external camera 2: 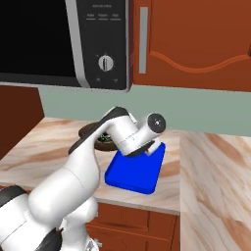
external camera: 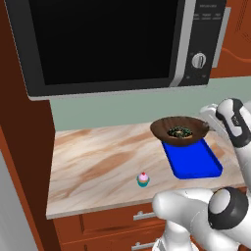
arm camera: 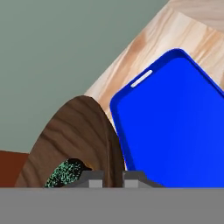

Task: Place the bowl with donut and the cupcake onto the tray.

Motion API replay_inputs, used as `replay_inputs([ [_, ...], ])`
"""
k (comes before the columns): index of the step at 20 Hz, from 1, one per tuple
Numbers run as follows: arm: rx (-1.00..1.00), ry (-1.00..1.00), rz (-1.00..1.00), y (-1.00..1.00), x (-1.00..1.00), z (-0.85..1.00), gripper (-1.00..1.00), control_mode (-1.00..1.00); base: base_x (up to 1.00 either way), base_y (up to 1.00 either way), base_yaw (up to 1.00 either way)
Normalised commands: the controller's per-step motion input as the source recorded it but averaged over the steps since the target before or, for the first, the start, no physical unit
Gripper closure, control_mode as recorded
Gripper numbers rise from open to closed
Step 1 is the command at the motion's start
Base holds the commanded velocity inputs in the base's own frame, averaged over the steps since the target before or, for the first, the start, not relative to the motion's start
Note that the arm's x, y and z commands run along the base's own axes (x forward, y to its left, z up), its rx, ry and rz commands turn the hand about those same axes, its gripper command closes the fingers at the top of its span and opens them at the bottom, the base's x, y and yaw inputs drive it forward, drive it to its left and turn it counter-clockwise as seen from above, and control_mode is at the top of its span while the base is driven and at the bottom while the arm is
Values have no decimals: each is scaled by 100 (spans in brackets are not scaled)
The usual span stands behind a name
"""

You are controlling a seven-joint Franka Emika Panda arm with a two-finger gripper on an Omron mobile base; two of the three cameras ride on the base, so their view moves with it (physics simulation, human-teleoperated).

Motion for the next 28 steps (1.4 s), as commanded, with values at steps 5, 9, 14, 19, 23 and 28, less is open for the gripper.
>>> replay_inputs([
  [5,9,-1,0,-64,8,-26,100,-100,0,0,0],
  [9,5,-3,0,-37,22,-38,100,-100,0,0,0],
  [14,3,-5,0,-24,33,-40,100,-100,0,0,0],
  [19,1,-5,0,-20,39,-40,100,-100,0,0,0],
  [23,0,-8,0,-21,36,-40,100,-100,0,0,0],
  [28,1,-13,0,-20,28,-36,100,-100,0,0,0],
])
